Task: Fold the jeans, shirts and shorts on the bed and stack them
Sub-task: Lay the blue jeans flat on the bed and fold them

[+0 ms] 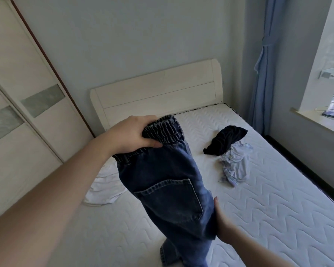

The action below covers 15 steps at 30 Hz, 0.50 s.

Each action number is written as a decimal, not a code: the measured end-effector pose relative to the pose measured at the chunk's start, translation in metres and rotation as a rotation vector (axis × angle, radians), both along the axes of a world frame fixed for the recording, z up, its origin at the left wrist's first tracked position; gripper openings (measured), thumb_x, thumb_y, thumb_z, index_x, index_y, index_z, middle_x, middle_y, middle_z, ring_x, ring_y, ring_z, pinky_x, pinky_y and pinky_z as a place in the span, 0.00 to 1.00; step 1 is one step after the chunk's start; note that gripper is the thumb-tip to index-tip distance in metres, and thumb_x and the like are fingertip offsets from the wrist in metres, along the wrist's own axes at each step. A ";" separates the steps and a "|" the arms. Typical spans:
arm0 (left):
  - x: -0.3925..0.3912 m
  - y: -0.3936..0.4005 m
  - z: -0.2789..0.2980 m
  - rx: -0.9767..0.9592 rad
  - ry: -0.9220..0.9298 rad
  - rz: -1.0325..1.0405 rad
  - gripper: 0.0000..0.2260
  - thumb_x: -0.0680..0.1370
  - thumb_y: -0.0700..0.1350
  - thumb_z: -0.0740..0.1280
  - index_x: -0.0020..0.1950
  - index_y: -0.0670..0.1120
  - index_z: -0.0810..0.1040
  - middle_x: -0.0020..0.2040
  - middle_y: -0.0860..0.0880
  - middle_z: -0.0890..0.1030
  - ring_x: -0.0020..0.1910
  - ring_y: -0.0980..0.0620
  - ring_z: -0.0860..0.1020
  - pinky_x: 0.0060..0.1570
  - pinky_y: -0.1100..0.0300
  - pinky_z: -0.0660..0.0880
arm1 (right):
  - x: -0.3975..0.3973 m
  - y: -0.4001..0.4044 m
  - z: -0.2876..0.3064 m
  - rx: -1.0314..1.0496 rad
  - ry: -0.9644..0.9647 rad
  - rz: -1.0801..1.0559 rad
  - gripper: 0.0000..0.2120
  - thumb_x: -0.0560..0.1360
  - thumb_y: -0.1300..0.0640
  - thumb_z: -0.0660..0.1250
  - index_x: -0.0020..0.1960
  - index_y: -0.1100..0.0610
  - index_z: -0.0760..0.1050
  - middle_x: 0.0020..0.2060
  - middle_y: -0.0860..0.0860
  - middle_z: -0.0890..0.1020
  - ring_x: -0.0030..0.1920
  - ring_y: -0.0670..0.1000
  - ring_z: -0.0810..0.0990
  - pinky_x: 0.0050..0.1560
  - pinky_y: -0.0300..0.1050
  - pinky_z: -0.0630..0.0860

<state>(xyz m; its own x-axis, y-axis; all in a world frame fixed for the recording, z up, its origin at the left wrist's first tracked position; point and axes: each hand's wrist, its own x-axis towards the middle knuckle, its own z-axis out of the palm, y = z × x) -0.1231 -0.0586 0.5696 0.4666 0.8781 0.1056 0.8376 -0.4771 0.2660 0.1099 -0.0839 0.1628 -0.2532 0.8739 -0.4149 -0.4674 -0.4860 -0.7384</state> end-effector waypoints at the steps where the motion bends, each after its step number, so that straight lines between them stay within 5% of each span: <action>1: -0.002 -0.002 0.001 0.003 -0.005 0.005 0.17 0.68 0.60 0.76 0.45 0.75 0.69 0.43 0.68 0.77 0.47 0.67 0.76 0.44 0.66 0.69 | -0.003 0.001 0.001 0.005 0.024 0.003 0.43 0.63 0.23 0.64 0.65 0.54 0.75 0.59 0.56 0.82 0.59 0.60 0.81 0.55 0.60 0.79; 4: -0.011 -0.005 0.002 -0.005 -0.006 0.024 0.17 0.69 0.58 0.76 0.45 0.75 0.70 0.43 0.69 0.78 0.46 0.71 0.75 0.41 0.71 0.66 | -0.007 0.006 0.023 -0.005 0.157 0.031 0.45 0.63 0.22 0.64 0.64 0.57 0.76 0.60 0.58 0.81 0.62 0.60 0.79 0.59 0.59 0.76; 8: -0.036 -0.009 0.005 0.006 -0.052 0.110 0.17 0.69 0.56 0.77 0.55 0.61 0.76 0.50 0.61 0.82 0.49 0.63 0.78 0.48 0.63 0.73 | 0.004 0.007 0.045 0.027 0.332 0.068 0.39 0.75 0.29 0.59 0.70 0.60 0.73 0.68 0.62 0.74 0.69 0.61 0.72 0.70 0.57 0.67; 12: -0.070 -0.020 0.010 0.039 -0.141 0.196 0.22 0.66 0.60 0.76 0.58 0.61 0.77 0.48 0.65 0.81 0.45 0.72 0.77 0.46 0.68 0.70 | 0.021 -0.001 0.082 0.140 0.286 -0.021 0.24 0.74 0.43 0.70 0.60 0.60 0.81 0.61 0.62 0.80 0.62 0.58 0.80 0.53 0.48 0.80; 15: -0.094 -0.032 0.006 0.052 -0.254 0.267 0.21 0.63 0.62 0.75 0.55 0.65 0.76 0.46 0.68 0.80 0.45 0.72 0.76 0.46 0.67 0.69 | 0.032 -0.004 0.119 0.288 0.176 -0.109 0.15 0.74 0.51 0.70 0.56 0.58 0.83 0.57 0.60 0.82 0.56 0.55 0.83 0.49 0.45 0.81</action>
<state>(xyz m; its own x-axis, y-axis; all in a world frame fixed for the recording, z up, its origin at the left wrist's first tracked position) -0.2166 -0.0903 0.5756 0.1755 0.9557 0.2363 0.8449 -0.2694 0.4621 0.1418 -0.0878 0.2818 -0.1981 0.9744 -0.1060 -0.6371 -0.2102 -0.7415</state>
